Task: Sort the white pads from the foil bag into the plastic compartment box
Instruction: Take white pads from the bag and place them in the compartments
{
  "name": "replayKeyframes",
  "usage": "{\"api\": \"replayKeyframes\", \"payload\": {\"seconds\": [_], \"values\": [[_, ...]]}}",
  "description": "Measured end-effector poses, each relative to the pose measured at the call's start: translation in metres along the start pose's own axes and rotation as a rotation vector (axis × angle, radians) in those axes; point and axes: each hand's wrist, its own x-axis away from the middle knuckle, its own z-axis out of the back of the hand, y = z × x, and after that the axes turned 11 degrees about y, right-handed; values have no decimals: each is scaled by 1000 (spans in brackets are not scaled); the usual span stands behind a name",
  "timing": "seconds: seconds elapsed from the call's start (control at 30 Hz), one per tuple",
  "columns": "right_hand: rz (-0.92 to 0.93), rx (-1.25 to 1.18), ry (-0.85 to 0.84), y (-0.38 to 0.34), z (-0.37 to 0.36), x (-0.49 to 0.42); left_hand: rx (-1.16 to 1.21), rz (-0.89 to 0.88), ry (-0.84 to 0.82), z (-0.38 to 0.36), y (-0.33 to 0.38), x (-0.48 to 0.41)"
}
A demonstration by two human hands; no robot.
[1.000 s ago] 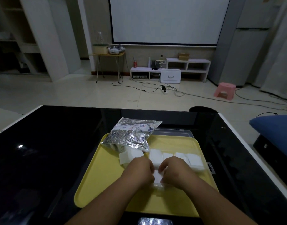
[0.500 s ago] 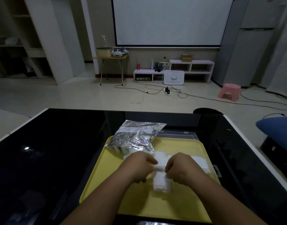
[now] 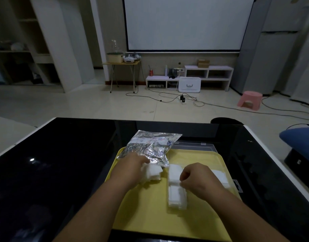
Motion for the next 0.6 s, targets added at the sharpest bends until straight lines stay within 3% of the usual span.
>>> {"api": "replayKeyframes", "payload": {"seconds": [0.6], "values": [[25,2,10,1,-3,-1,-28,42,-75,-18,-3,2]]}}
